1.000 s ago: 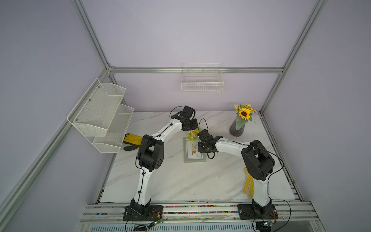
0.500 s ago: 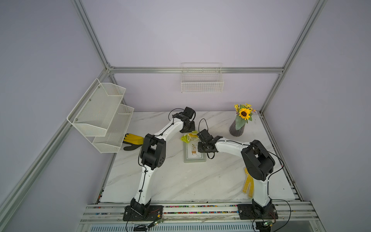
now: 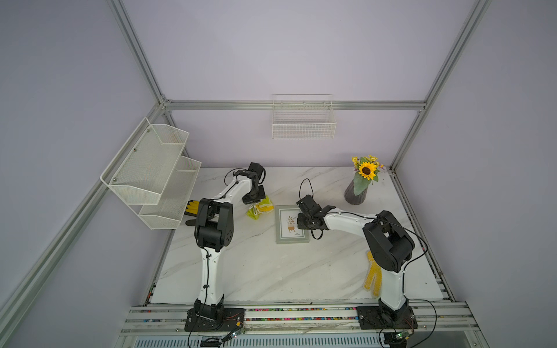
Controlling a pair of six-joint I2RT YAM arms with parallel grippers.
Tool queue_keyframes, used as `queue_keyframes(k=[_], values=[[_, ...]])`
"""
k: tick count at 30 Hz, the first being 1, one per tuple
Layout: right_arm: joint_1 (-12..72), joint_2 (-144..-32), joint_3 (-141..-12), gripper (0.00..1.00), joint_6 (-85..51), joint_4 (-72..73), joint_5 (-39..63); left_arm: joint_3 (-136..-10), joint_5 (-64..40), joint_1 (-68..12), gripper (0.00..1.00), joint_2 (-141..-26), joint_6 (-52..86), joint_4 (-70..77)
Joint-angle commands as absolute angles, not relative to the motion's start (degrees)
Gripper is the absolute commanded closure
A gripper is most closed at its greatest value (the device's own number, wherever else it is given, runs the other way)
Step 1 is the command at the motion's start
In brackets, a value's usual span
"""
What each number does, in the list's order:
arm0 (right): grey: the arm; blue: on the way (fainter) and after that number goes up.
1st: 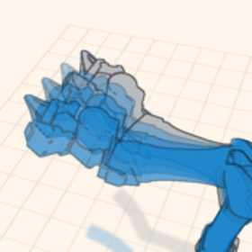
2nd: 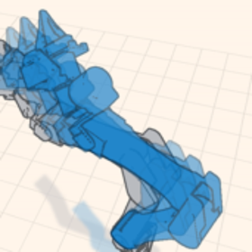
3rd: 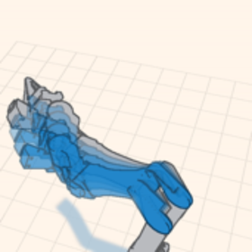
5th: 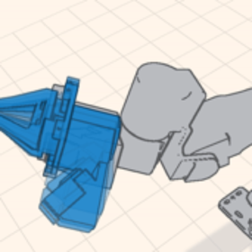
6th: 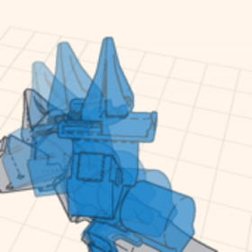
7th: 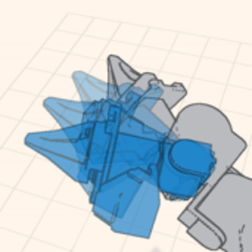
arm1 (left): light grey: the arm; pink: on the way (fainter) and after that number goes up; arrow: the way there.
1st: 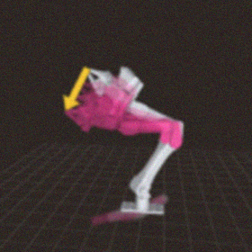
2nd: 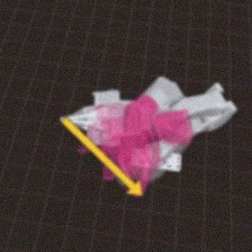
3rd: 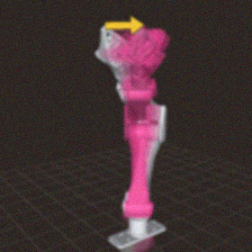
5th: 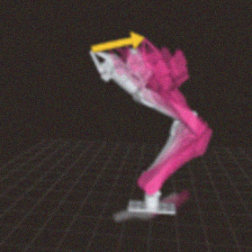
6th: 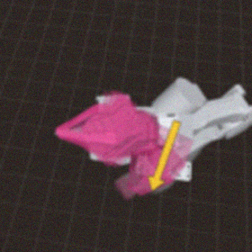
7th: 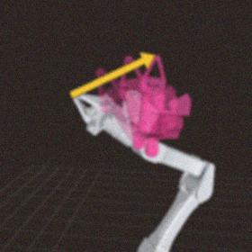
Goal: Wipe the picture frame with a cloth
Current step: Wipe the dirt from the picture frame.
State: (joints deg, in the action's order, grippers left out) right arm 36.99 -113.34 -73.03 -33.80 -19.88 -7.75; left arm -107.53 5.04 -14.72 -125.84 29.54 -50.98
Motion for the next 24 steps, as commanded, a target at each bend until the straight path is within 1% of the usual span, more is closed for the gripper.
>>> queue_keyframes(k=[1, 3, 5, 8, 12, 15, 19, 22, 24], values=[[36.82, -115.98, -70.88, 0.71, -34.65, -22.68, -6.42, -114.77, 1.02, -15.64, 1.00, -125.71, 27.62, -47.51], [36.81, -116.19, -70.84, 0.71, -34.80, -22.54, -6.24, -118.77, 0.45, -15.78, 1.00, -128.76, 27.02, -51.56], [36.78, -116.17, -70.60, 0.71, -34.94, -22.39, -6.15, -117.48, 1.72, -16.84, 1.00, -129.36, 26.21, -53.69], [36.75, -116.15, -70.65, 0.71, -35.16, -22.32, -6.11, -108.46, 5.52, -19.67, 1.00, -125.75, 25.92, -52.16], [36.82, -116.29, -70.84, 0.71, -35.37, -22.33, -5.96, -97.98, 6.62, -23.02, 1.00, -120.16, 27.93, -49.97], [36.74, -116.23, -70.66, 0.71, -35.59, -22.19, -5.89, -91.85, 6.03, -25.04, 1.00, -116.46, 29.79, -48.61], [36.76, -115.92, -70.09, 0.71, -36.14, -21.80, -5.66, -83.46, 1.31, -28.83, 1.00, -110.60, 32.69, -45.05], [36.74, -115.67, -69.79, 0.71, -36.38, -21.71, -5.68, -77.84, 1.13, -32.80, 1.00, -106.76, 35.73, -44.84], [36.76, -115.51, -69.67, 0.71, -36.51, -21.63, -5.65, -73.30, 3.13, -35.72, 1.00, -104.11, 38.11, -44.66]])
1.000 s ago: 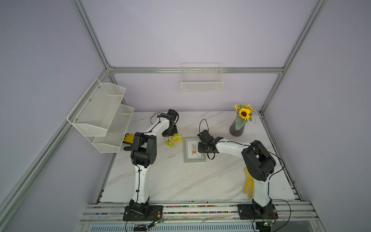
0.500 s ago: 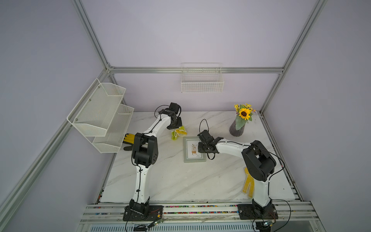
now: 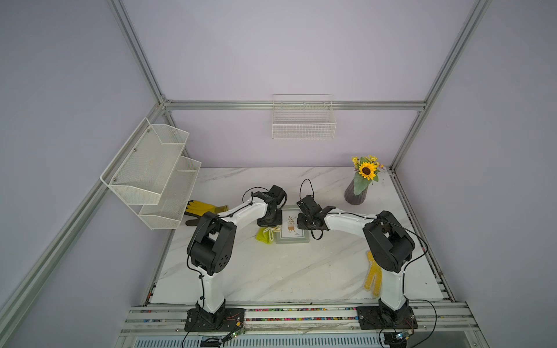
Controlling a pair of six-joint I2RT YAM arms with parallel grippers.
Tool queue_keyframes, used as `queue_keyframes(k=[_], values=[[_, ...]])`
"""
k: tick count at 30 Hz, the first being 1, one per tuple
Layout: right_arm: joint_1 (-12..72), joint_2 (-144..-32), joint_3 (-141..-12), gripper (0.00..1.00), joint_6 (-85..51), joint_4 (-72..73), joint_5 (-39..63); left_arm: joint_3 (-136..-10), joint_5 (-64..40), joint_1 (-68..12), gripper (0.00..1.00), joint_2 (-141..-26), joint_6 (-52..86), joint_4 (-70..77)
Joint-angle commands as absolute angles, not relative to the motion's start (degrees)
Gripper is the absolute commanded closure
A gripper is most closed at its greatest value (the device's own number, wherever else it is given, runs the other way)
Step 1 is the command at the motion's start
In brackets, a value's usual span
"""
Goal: Wipe the picture frame with a cloth
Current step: Wipe the dirt from the picture frame.
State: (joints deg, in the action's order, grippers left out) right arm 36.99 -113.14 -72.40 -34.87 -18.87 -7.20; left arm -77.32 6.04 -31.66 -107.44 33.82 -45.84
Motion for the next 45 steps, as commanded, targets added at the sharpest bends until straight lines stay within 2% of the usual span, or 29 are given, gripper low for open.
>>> queue_keyframes(k=[1, 6, 9, 12, 18, 22, 27, 34, 38, 45], values=[[36.79, -115.36, -69.54, 0.71, -36.54, -21.58, -5.73, -70.94, 4.64, -37.00, 1.00, -102.74, 39.44, -44.72], [36.74, -114.70, -68.43, 0.71, -36.59, -20.97, -5.80, -60.41, 3.90, -39.78, 1.00, -97.96, 45.69, -41.19], [36.74, -114.43, -67.60, 0.71, -36.78, -20.31, -5.66, -58.87, 2.55, -40.08, 1.00, -97.03, 46.29, -37.04], [36.75, -114.35, -67.24, 0.71, -37.00, -19.87, -5.45, -64.47, 4.02, -40.08, 1.00, -98.50, 44.03, -36.76], [36.81, -114.92, -66.78, 0.71, -37.11, -19.29, -4.93, -84.66, 17.33, -38.63, 1.00, -107.79, 37.34, -45.88], [36.80, -115.29, -67.09, 0.71, -36.91, -19.55, -4.75, -90.16, 19.54, -35.56, 1.00, -111.44, 35.98, -48.72], [36.81, -116.17, -68.21, 0.71, -36.65, -20.61, -4.66, -86.22, 14.89, -34.76, 1.00, -106.50, 36.91, -47.81], [36.77, -115.16, -67.09, 0.73, -36.96, -20.52, -5.13, -80.46, 4.89, -32.86, 1.00, -97.80, 38.68, -34.01], [36.90, -114.61, -66.28, 0.73, -37.08, -20.14, -5.19, -87.86, 0.63, -31.07, 1.00, -103.21, 39.42, -32.53], [37.09, -115.35, -66.58, 0.74, -37.00, -19.69, -4.49, -94.72, -15.90, -26.72, 1.00, -116.29, 43.60, -21.46]])
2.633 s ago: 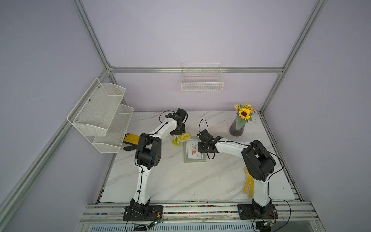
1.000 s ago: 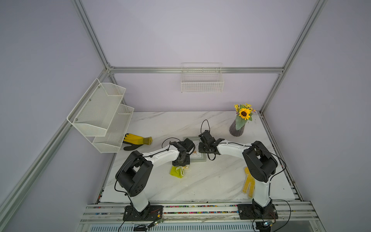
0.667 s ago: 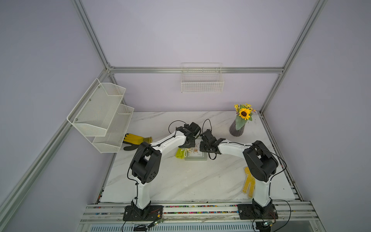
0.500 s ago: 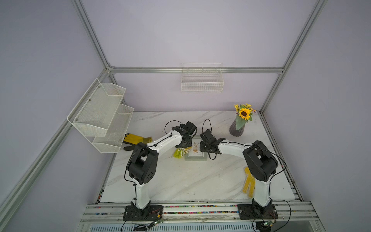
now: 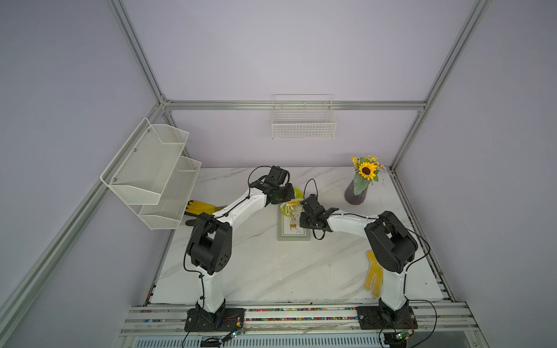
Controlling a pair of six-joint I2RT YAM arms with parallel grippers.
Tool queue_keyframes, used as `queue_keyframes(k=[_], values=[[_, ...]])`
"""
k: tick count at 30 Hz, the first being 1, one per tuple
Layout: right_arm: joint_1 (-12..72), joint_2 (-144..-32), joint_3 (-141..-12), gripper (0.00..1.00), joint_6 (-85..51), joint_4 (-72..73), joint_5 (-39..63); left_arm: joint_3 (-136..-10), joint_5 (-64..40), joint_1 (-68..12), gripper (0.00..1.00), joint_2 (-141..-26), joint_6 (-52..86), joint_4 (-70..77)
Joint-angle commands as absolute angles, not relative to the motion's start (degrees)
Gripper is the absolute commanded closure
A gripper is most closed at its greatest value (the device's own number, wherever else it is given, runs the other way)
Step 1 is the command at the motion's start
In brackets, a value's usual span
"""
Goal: Wipe the picture frame with a cloth
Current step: Wipe the dirt from the picture frame.
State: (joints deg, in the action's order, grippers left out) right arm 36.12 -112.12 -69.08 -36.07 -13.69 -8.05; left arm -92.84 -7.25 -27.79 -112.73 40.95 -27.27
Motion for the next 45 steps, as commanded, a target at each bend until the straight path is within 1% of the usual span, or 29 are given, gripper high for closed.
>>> queue_keyframes(k=[1, 6, 11, 13, 16, 19, 23, 25, 29, 33, 36, 41, 43, 45], values=[[37.02, -115.48, -66.65, 0.74, -36.99, -19.69, -4.47, -95.64, -17.69, -26.76, 1.00, -117.77, 43.90, -20.92], [37.13, -115.33, -66.52, 0.74, -37.07, -19.86, -4.88, -98.54, -22.38, -27.33, 1.00, -123.69, 45.65, -21.09], [37.16, -115.63, -66.62, 0.74, -37.13, -19.91, -4.72, -97.73, -32.24, -27.90, 1.00, -130.13, 52.99, -13.18], [37.18, -115.73, -66.36, 0.74, -37.33, -19.88, -4.59, -98.01, -32.45, -28.59, 1.00, -131.66, 53.55, -12.94], [37.11, -115.49, -65.92, 0.74, -37.52, -19.77, -4.68, -98.79, -26.20, -29.26, 1.00, -131.39, 49.99, -20.12], [37.18, -115.59, -66.00, 0.74, -37.40, -19.70, -4.66, -98.17, -16.15, -28.94, 1.00, -128.50, 44.53, -28.39], [37.17, -115.99, -66.27, 0.74, -37.44, -19.21, -4.26, -96.89, -5.14, -28.21, 1.00, -124.24, 39.91, -34.39], [37.17, -116.00, -66.13, 0.74, -37.44, -18.99, -4.09, -97.90, -3.70, -28.13, 1.00, -124.22, 39.30, -35.42], [37.16, -115.99, -65.92, 0.74, -37.42, -18.90, -4.04, -103.72, -8.85, -29.01, 1.00, -129.31, 40.61, -35.78], [37.18, -116.11, -65.56, 0.74, -37.44, -18.74, -3.88, -105.14, -6.45, -29.82, 1.00, -131.62, 40.96, -37.35], [37.17, -116.23, -65.47, 0.74, -37.47, -18.60, -3.96, -104.55, -0.83, -28.92, 1.00, -130.67, 38.91, -39.77], [37.14, -116.32, -65.20, 0.74, -37.66, -17.89, -3.61, -103.85, 11.40, -26.86, 1.00, -125.37, 35.46, -46.33], [37.17, -116.70, -65.39, 0.74, -37.62, -17.59, -3.32, -103.93, 13.52, -26.81, 1.00, -124.43, 33.86, -46.97], [37.18, -116.94, -65.57, 0.74, -37.63, -17.42, -3.03, -104.20, 12.21, -26.81, 1.00, -125.09, 32.92, -47.05]])
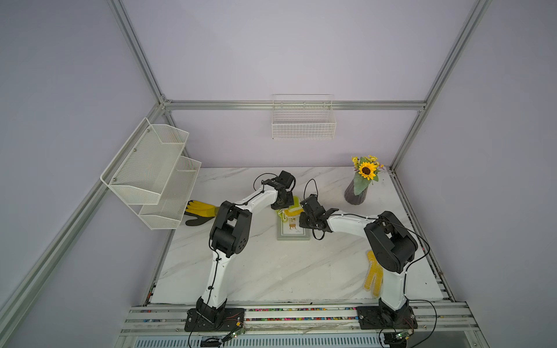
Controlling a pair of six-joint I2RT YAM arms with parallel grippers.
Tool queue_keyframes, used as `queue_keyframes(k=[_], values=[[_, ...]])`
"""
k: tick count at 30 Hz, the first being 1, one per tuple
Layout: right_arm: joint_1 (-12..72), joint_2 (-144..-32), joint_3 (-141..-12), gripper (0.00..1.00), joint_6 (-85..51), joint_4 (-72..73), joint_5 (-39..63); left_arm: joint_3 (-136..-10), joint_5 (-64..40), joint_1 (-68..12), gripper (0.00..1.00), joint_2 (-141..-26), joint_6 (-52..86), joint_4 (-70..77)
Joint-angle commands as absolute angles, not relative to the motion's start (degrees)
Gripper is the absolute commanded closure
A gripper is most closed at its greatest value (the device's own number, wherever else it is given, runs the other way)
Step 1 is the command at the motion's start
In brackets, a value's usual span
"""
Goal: Wipe the picture frame with a cloth
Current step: Wipe the dirt from the picture frame.
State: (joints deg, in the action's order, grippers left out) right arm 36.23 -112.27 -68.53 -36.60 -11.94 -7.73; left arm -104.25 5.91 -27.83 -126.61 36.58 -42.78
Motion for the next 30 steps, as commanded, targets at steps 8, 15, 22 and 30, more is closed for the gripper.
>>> queue_keyframes(k=[8, 15, 22, 30], values=[[37.18, -116.15, -64.17, 0.74, -37.85, -17.08, -2.90, -94.32, 5.51, -29.64, 1.00, -125.13, 35.83, -46.21], [37.18, -116.45, -64.21, 0.74, -38.27, -17.83, -3.64, -86.05, 5.19, -33.66, 1.00, -116.74, 37.33, -47.04], [37.18, -116.83, -64.44, 0.74, -39.02, -17.83, -3.43, -103.65, 13.44, -32.77, 1.00, -127.15, 36.23, -55.33], [37.18, -116.76, -64.01, 0.74, -39.26, -17.01, -2.99, -103.07, 13.55, -31.14, 1.00, -125.99, 38.55, -52.21]])
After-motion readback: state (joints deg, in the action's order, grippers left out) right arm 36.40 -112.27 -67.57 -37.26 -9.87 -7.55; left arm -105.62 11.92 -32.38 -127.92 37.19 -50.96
